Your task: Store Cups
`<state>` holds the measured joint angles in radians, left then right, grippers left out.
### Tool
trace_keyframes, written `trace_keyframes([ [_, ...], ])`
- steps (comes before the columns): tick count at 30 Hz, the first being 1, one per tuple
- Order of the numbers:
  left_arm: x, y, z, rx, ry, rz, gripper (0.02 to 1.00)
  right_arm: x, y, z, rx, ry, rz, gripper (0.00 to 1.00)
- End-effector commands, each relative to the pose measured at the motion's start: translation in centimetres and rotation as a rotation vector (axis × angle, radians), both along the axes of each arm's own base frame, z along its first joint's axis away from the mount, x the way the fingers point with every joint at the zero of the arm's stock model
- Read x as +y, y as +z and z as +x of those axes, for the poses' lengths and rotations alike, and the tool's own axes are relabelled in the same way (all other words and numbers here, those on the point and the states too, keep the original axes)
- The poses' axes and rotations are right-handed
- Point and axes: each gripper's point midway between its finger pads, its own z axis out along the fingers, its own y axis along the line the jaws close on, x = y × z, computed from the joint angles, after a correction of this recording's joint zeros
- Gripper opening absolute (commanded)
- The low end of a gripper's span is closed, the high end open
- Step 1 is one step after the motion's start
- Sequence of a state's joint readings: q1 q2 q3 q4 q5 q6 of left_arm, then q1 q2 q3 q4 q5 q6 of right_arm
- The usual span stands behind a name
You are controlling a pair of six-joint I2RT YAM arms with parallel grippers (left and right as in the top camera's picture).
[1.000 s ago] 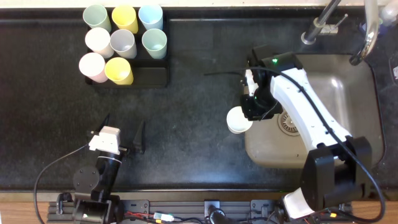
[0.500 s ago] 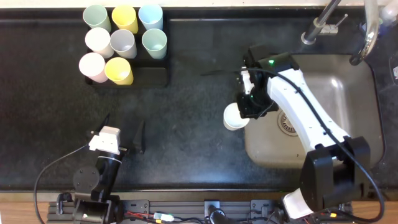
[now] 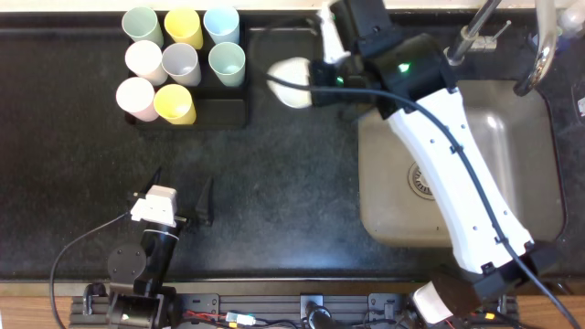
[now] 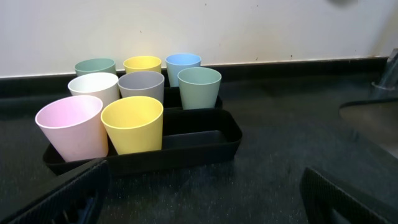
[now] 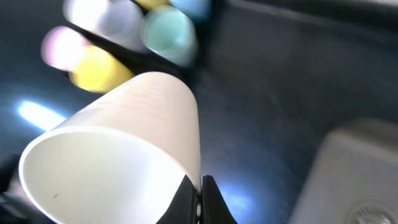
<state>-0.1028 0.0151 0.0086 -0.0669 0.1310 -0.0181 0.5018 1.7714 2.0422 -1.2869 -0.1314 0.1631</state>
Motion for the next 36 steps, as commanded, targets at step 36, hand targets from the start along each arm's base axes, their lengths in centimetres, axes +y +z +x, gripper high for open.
trace_keyframes([
  [36, 0.1, 0.1, 0.0, -0.008, 0.003, 0.021, 1.000, 12.0, -15.3, 3.6, 0.211, 0.086, -0.113, 0.042],
])
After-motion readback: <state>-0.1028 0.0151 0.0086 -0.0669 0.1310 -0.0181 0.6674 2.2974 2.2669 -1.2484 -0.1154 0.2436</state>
